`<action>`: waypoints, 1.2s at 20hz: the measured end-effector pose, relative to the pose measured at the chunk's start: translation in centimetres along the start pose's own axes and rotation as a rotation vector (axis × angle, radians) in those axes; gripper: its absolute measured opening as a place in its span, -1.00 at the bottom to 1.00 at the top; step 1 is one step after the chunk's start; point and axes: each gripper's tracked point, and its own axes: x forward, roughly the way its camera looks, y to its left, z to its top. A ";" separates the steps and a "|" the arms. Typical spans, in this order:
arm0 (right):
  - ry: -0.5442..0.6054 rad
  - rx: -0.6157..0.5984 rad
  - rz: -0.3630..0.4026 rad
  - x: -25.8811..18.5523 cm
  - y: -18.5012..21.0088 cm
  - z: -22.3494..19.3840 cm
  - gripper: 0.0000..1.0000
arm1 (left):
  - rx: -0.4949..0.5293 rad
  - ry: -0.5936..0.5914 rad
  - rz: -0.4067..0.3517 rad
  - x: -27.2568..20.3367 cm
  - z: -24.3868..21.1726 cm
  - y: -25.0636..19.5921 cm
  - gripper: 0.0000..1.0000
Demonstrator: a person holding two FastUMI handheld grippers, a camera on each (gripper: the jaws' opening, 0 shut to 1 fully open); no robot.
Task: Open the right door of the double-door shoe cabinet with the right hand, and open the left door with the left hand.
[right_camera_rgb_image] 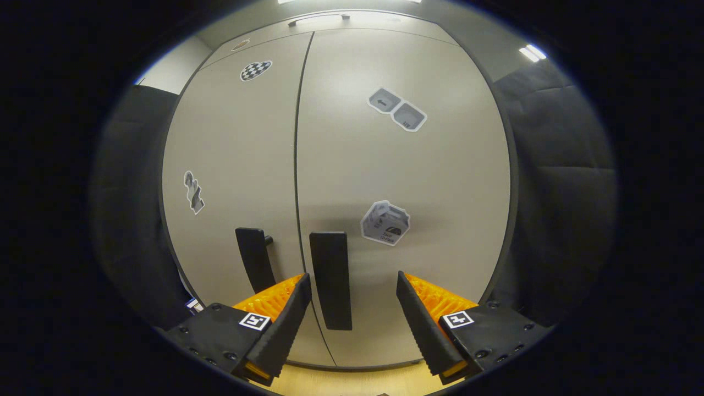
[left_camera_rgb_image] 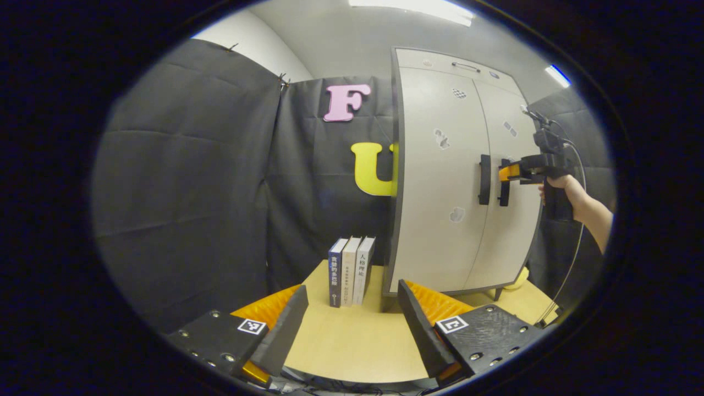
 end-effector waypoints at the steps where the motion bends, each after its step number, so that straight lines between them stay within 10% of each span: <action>1: 0.005 -0.001 -0.001 0.4 0.1 0.0 0.96 | 0.002 0.002 0.003 0.0 0.0 0.1 0.90; 5: 0.031 -0.018 0.013 1.8 1.0 -0.3 0.70 | 0.000 0.001 0.007 -0.1 0.1 0.0 0.90; 9: 0.053 -0.009 0.013 2.5 1.6 -0.2 -0.16 | 0.019 -0.008 0.005 -0.3 0.3 -0.2 0.90; 16: 0.033 -0.013 0.066 2.4 1.5 -0.3 -0.75 | 0.023 0.018 -0.001 -0.7 -1.3 -0.7 0.92; 24: 0.044 -0.049 0.086 1.6 1.5 -0.7 -0.82 | 0.023 0.041 -0.120 0.2 -2.1 -4.8 0.92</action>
